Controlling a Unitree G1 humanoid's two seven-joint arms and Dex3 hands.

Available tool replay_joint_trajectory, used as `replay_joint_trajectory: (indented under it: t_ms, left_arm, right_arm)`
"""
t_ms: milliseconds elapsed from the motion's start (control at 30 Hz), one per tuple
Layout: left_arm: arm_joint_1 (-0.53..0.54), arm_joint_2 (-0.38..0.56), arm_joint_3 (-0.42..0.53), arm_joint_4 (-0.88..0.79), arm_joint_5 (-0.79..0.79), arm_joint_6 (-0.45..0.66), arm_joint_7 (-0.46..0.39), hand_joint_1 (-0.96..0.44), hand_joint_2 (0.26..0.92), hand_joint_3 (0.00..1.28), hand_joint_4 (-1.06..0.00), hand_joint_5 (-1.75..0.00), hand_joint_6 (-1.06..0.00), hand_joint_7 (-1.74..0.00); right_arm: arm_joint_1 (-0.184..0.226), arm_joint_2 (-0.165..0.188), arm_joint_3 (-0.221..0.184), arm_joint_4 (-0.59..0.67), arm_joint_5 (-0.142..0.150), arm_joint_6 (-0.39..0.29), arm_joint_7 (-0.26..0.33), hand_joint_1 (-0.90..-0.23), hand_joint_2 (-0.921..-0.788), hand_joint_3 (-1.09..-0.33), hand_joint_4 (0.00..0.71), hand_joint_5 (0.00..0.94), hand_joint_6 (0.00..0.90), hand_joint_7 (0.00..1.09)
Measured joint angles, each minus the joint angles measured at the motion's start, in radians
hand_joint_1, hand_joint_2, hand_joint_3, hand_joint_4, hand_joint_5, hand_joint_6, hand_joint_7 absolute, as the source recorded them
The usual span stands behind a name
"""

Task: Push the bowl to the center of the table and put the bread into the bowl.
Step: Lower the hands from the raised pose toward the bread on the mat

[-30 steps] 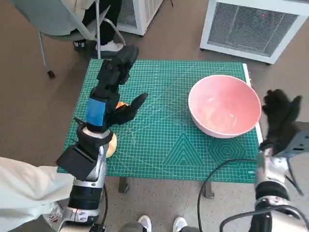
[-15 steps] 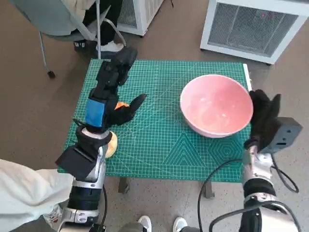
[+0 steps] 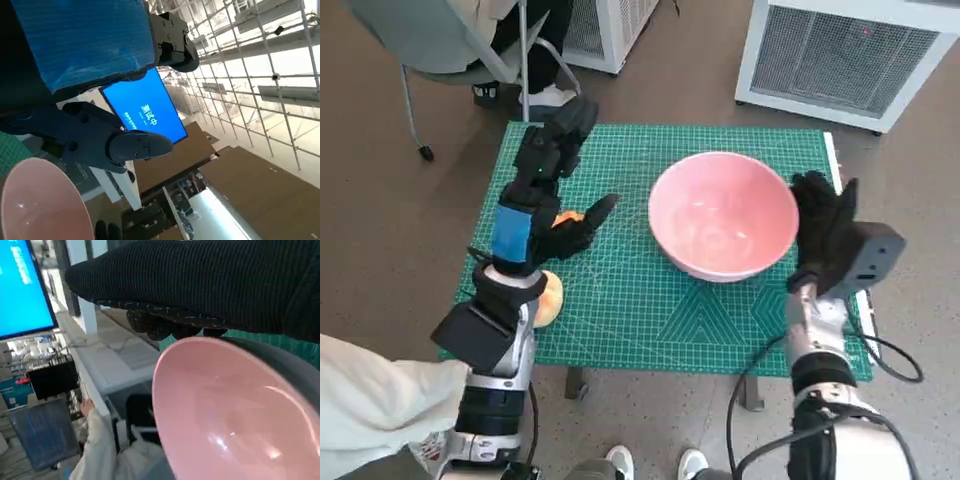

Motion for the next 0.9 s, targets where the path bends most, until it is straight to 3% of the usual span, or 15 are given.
replay_joint_trajectory:
  t_ms: [333,633,900]
  left_arm:
    - [0.02,0.015,0.013,-0.001,-0.009,0.0,-0.002,-0.36,0.921,0.33,-0.36,0.0,-0.28,-0.27]
    - [0.023,0.018,0.021,0.0,-0.012,-0.003,-0.002,-0.35,0.921,0.33,-0.36,0.0,-0.3,-0.25]
    - [0.03,0.022,0.026,0.0,-0.013,-0.011,-0.002,-0.35,0.921,0.33,-0.36,0.0,-0.32,-0.2]
  right_arm:
    - [-0.04,0.036,0.008,0.005,-0.021,0.044,-0.032,-0.563,-0.921,-1.044,0.268,0.016,0.064,0.62]
    - [-0.05,0.068,0.003,0.013,-0.022,0.087,-0.028,-0.571,-0.921,-1.044,0.256,0.008,0.046,0.6]
    - [-0.058,0.069,0.011,0.014,-0.027,0.094,-0.025,-0.553,-0.921,-1.04,0.263,0.01,0.056,0.6]
